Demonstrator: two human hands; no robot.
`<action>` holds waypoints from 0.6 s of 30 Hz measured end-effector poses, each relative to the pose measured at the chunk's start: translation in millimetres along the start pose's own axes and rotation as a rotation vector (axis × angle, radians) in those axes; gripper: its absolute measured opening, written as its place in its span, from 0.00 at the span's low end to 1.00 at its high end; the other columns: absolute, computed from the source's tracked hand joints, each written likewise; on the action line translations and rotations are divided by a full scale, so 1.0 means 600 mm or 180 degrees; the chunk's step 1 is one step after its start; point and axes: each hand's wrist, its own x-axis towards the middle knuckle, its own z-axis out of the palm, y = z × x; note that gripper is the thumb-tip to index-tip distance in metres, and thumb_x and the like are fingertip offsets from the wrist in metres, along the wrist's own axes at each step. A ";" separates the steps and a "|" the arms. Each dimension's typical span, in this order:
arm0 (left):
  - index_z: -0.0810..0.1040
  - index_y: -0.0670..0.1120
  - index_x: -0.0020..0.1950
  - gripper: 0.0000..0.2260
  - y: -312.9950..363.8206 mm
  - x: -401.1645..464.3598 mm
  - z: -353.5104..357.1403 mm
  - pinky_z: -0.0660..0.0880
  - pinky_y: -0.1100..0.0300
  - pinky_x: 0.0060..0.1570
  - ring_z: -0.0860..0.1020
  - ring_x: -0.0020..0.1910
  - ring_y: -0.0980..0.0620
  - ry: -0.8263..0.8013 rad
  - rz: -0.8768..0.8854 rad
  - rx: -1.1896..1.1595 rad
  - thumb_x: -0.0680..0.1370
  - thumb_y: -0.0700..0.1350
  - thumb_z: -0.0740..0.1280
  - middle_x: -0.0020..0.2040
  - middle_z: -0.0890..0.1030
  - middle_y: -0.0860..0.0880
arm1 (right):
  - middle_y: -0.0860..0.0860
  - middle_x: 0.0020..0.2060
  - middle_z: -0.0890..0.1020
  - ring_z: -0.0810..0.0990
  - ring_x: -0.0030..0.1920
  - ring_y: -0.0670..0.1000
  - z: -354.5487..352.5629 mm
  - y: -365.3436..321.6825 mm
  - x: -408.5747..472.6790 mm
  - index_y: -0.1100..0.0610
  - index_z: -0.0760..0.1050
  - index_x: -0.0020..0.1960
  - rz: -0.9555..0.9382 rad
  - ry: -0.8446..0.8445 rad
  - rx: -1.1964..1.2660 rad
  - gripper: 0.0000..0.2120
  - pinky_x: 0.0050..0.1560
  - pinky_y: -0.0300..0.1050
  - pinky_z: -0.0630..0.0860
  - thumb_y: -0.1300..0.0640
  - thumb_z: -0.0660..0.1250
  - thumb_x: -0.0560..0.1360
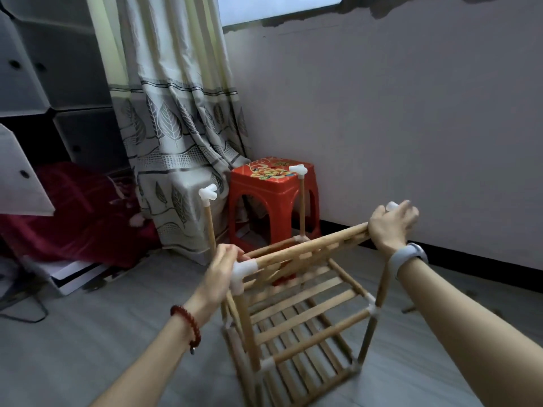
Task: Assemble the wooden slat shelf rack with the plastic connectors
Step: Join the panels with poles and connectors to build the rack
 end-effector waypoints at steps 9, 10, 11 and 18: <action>0.56 0.50 0.74 0.37 0.052 -0.070 0.172 0.69 0.51 0.63 0.72 0.64 0.49 -0.1475 0.1081 0.1501 0.71 0.70 0.43 0.67 0.71 0.45 | 0.63 0.56 0.75 0.76 0.51 0.55 -0.101 0.002 -0.041 0.66 0.67 0.65 -0.0060 -0.1985 0.0092 0.18 0.55 0.53 0.75 0.58 0.59 0.79; 0.56 0.49 0.74 0.33 0.057 -0.063 0.194 0.68 0.52 0.63 0.72 0.64 0.48 -0.1419 0.1147 0.1554 0.74 0.66 0.45 0.67 0.72 0.45 | 0.62 0.53 0.77 0.76 0.50 0.55 -0.123 0.003 -0.041 0.66 0.70 0.63 -0.0059 -0.2102 0.0138 0.16 0.54 0.51 0.75 0.58 0.57 0.80; 0.57 0.49 0.74 0.31 0.053 -0.053 0.203 0.68 0.53 0.63 0.72 0.64 0.47 -0.1407 0.1200 0.1654 0.76 0.64 0.45 0.68 0.72 0.46 | 0.60 0.50 0.78 0.77 0.49 0.54 -0.126 0.002 -0.047 0.66 0.73 0.61 -0.0015 -0.2155 0.0273 0.15 0.54 0.50 0.75 0.58 0.57 0.80; 0.64 0.48 0.66 0.16 0.118 -0.026 0.376 0.71 0.51 0.50 0.75 0.56 0.43 -0.1681 0.1304 0.2039 0.81 0.53 0.53 0.59 0.74 0.46 | 0.54 0.56 0.75 0.77 0.51 0.55 -0.232 0.081 -0.030 0.62 0.71 0.64 0.0287 -0.1056 0.0500 0.15 0.41 0.44 0.75 0.59 0.53 0.81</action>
